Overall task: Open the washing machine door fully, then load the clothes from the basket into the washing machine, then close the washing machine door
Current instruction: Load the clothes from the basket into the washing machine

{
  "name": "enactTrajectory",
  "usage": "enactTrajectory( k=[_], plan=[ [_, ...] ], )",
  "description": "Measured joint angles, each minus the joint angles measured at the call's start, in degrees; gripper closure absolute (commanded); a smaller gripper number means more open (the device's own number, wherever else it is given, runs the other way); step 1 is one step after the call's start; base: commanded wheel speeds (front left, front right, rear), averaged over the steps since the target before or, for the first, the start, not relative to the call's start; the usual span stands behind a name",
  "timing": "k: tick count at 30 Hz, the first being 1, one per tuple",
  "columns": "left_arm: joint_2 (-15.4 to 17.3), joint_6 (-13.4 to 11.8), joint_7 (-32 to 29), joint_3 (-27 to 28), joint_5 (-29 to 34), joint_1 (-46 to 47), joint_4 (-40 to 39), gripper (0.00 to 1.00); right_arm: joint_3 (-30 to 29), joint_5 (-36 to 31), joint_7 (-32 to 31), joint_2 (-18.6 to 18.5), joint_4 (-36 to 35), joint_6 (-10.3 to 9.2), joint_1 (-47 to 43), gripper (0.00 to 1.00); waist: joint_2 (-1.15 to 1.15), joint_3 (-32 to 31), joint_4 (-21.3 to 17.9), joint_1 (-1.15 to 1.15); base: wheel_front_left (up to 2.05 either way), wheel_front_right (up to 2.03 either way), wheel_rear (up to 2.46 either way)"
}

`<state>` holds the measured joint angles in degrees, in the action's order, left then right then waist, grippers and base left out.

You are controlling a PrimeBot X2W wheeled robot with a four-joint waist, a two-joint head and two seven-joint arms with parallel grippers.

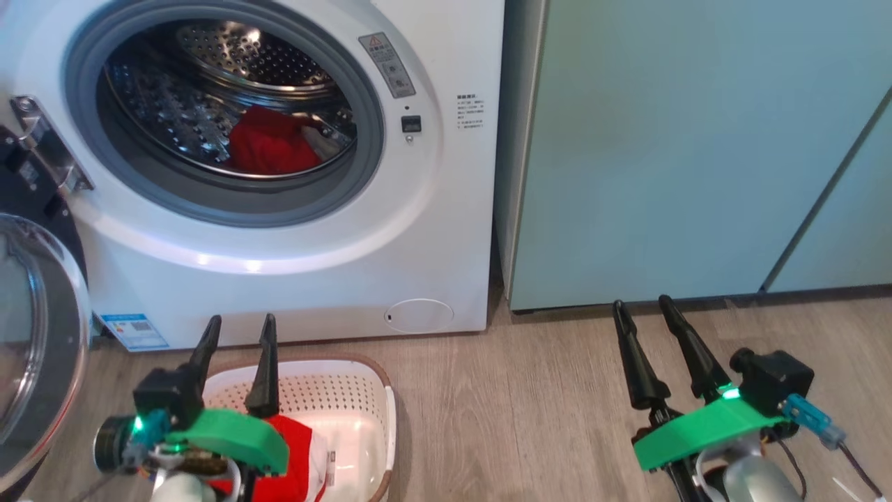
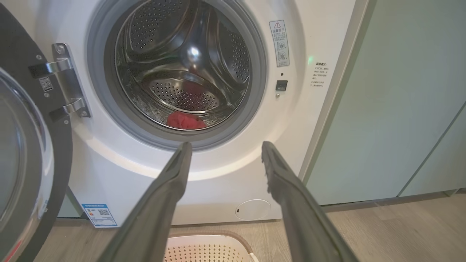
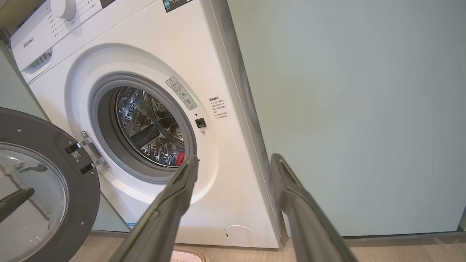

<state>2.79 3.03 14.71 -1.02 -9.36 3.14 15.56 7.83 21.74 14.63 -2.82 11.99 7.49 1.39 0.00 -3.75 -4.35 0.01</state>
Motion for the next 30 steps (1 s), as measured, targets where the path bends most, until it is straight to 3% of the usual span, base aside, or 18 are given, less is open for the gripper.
enactTrajectory(
  k=[13,30],
  plan=[
    [-0.05,-5.73,0.0,-3.76,-3.79,-5.52,-6.9,0.0,-0.33,0.0,0.0,0.01,-0.4,0.0,-0.97,0.0,0.0,-0.84,0.43,0.0,0.0,0.0,0.0],
    [-0.05,-5.8,0.0,-4.33,-3.79,-5.7,-7.08,0.0,-0.33,0.01,0.0,0.01,-0.4,0.0,-1.04,0.0,0.0,-0.75,0.64,0.0,0.0,0.0,0.0]
  ],
)
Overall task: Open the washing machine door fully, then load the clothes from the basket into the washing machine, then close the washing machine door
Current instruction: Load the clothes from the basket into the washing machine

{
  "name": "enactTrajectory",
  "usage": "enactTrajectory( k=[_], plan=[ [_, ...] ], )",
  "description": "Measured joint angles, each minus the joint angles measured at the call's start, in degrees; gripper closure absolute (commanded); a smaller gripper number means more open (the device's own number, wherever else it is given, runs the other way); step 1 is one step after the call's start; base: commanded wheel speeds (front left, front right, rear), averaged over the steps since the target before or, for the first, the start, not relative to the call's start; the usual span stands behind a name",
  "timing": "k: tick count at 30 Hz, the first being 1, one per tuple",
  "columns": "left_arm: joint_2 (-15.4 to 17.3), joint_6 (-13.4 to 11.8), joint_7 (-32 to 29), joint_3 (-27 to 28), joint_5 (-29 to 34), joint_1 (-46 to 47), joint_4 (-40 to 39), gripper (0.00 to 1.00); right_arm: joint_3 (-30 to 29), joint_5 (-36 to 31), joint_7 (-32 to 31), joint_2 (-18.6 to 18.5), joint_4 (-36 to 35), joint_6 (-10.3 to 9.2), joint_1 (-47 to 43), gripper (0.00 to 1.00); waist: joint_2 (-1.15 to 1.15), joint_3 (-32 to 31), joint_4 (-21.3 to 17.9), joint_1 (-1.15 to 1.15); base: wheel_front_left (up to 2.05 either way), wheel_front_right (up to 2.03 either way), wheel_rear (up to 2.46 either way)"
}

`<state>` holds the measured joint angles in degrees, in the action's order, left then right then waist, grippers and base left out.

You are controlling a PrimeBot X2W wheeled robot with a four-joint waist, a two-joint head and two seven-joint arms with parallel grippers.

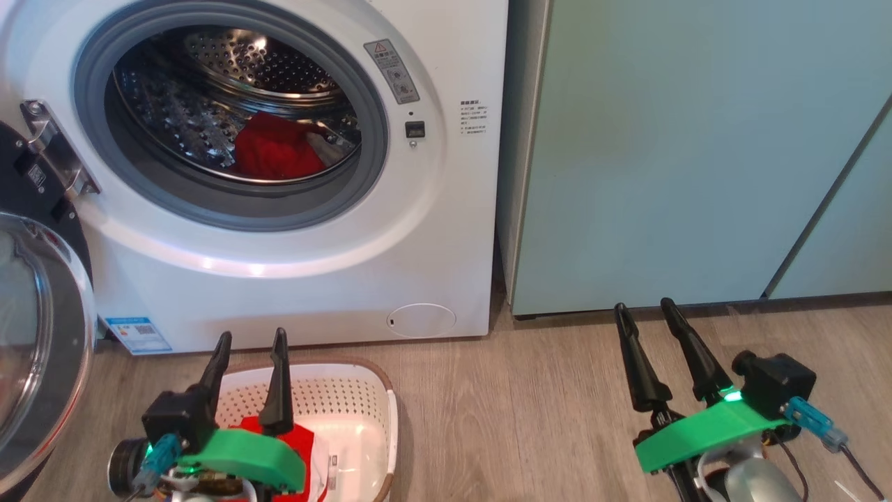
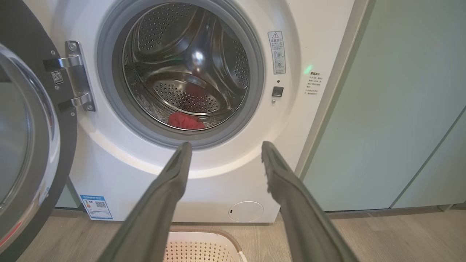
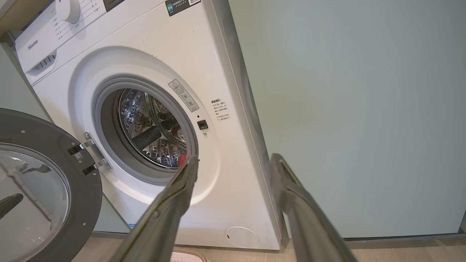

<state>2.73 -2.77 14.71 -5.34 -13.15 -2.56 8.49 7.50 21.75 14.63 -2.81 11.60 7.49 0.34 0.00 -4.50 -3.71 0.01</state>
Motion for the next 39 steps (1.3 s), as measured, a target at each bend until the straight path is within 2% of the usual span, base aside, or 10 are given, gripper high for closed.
enactTrajectory(
  k=[8,14,21,30,39],
  plan=[
    [0.0,-0.52,0.0,-0.09,0.02,0.0,0.8,0.0,0.01,0.0,0.0,0.0,-0.12,0.0,-0.01,0.0,0.0,0.77,-0.04,0.0,0.0,0.0,0.0],
    [0.0,-1.52,-0.01,-0.03,0.66,0.15,7.1,0.0,0.3,0.0,0.0,0.0,-0.29,0.0,0.01,0.0,0.0,3.54,-0.28,0.0,0.0,0.0,0.0],
    [0.96,-0.04,-0.01,1.57,3.42,5.52,15.07,0.0,0.74,-0.09,0.0,0.0,-1.77,0.0,0.96,0.0,0.0,9.85,-0.46,0.0,0.0,0.0,0.0],
    [5.87,2.44,-0.01,1.87,6.2,22.07,37.44,0.0,1.04,-1.04,0.0,-0.01,-3.88,0.0,8.28,0.0,0.0,23.46,-1.03,-0.01,0.0,0.0,0.0],
    [9.25,3.18,-0.01,0.15,9.15,36.85,52.44,0.0,1.97,-1.09,0.0,-0.01,-5.92,0.0,11.48,0.0,0.0,36.19,-2.65,-0.02,0.0,0.0,0.0]
  ],
)
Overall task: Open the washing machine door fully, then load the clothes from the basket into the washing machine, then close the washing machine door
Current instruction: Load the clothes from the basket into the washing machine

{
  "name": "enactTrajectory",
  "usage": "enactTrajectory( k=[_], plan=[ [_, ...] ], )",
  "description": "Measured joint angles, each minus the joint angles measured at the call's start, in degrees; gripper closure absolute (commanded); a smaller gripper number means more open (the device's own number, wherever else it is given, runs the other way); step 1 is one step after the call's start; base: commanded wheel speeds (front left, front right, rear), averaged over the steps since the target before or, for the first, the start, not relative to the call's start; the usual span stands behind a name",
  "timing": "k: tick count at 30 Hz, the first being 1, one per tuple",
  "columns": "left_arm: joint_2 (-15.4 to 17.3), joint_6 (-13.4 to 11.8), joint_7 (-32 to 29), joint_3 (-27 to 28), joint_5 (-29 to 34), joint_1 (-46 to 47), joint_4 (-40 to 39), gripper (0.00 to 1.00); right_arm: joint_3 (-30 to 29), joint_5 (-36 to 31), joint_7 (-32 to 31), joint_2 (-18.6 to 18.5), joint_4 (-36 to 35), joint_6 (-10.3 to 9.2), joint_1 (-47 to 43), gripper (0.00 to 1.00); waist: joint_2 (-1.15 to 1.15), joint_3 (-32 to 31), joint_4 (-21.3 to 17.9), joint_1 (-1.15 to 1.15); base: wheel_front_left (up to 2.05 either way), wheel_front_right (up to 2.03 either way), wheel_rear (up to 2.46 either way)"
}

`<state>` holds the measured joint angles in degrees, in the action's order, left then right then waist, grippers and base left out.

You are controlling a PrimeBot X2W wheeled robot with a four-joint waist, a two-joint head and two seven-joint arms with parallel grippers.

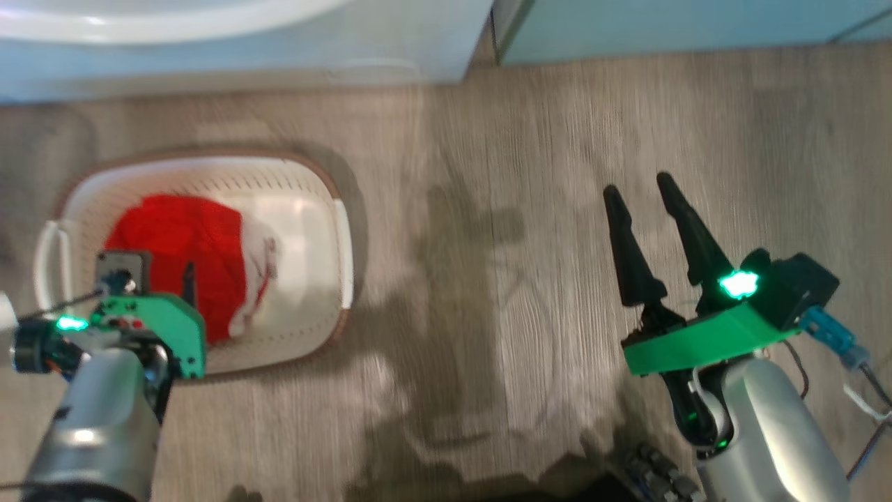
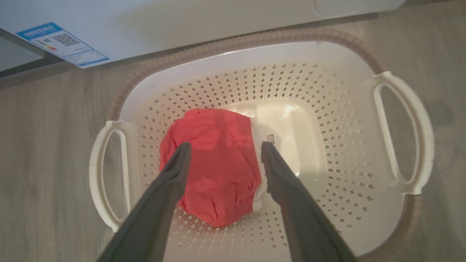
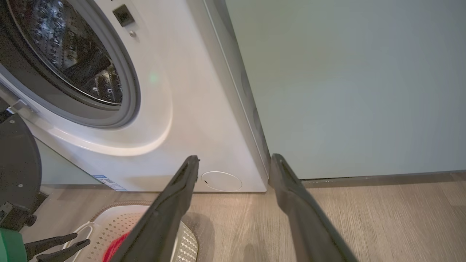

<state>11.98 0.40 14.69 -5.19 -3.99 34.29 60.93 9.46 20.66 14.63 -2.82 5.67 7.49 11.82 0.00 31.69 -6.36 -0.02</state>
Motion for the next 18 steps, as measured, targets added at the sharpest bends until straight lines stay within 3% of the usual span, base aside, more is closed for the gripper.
enactTrajectory(
  k=[6,18],
  plan=[
    [2.09,0.44,-0.6,-0.52,0.53,6.66,8.73,0.0,0.75,0.64,0.0,0.0,-1.03,0.0,1.78,0.0,0.0,6.39,-1.67,0.0,0.0,0.0,0.0],
    [5.31,-0.59,-6.8,-2.41,1.52,14.2,12.32,0.0,2.97,3.11,0.0,0.0,-5.61,0.0,3.24,0.0,0.0,15.64,-5.59,0.01,0.0,0.0,0.0]
  ],
)
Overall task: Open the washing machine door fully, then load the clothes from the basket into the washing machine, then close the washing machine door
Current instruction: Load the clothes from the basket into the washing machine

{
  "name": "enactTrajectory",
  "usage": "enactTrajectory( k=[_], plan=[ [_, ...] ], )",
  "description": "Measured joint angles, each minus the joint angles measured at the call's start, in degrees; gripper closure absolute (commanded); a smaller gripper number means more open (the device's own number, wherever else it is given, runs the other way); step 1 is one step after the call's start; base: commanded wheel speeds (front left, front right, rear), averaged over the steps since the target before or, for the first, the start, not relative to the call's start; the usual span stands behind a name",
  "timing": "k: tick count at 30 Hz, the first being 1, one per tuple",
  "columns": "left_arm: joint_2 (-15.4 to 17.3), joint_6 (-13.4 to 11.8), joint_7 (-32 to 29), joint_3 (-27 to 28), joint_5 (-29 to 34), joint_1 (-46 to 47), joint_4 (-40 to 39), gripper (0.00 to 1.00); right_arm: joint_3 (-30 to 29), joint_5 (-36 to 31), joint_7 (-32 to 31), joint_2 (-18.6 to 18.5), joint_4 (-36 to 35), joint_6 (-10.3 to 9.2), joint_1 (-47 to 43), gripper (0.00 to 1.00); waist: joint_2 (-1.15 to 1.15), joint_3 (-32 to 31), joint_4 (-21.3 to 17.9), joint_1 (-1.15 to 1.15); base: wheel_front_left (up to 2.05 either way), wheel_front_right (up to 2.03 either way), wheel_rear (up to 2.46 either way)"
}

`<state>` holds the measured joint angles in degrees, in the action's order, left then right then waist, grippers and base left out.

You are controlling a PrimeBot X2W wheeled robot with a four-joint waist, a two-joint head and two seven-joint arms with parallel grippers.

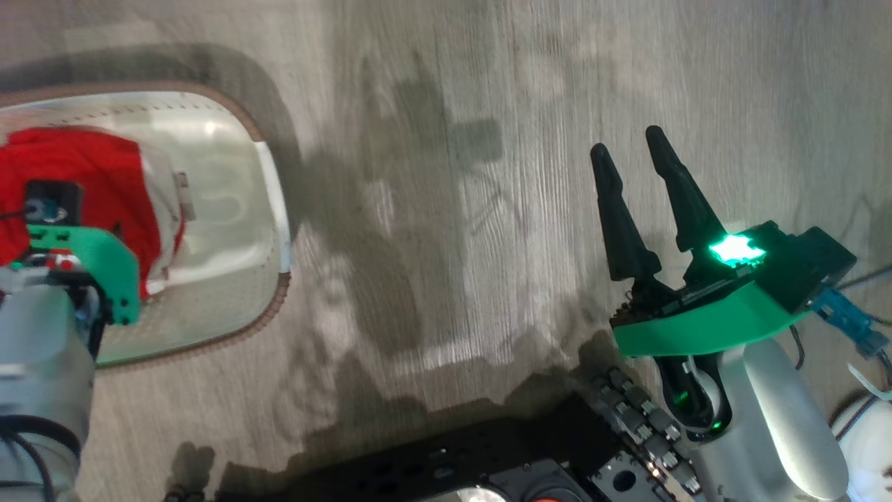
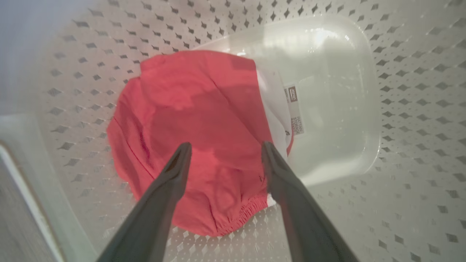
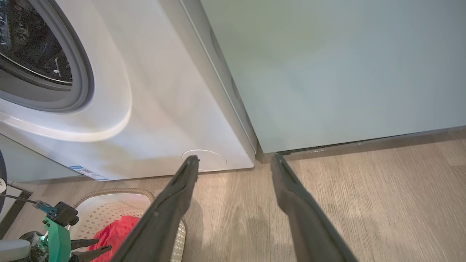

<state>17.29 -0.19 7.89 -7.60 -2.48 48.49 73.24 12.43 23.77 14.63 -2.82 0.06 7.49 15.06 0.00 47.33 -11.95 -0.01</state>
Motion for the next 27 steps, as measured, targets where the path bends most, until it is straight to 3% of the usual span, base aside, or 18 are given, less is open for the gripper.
enactTrajectory(
  k=[15,27],
  plan=[
    [5.99,-0.91,-9.49,-3.69,2.59,8.79,0.53,0.0,2.01,0.91,0.0,0.01,-3.66,0.0,2.04,0.0,0.0,9.42,-3.33,0.0,0.0,0.0,0.0],
    [6.16,-0.96,-12.94,-7.54,4.55,11.73,0.8,0.0,2.94,-1.25,0.0,0.01,-7.8,0.0,3.02,0.0,0.0,13.17,-2.32,0.0,0.0,0.0,0.0]
  ],
)
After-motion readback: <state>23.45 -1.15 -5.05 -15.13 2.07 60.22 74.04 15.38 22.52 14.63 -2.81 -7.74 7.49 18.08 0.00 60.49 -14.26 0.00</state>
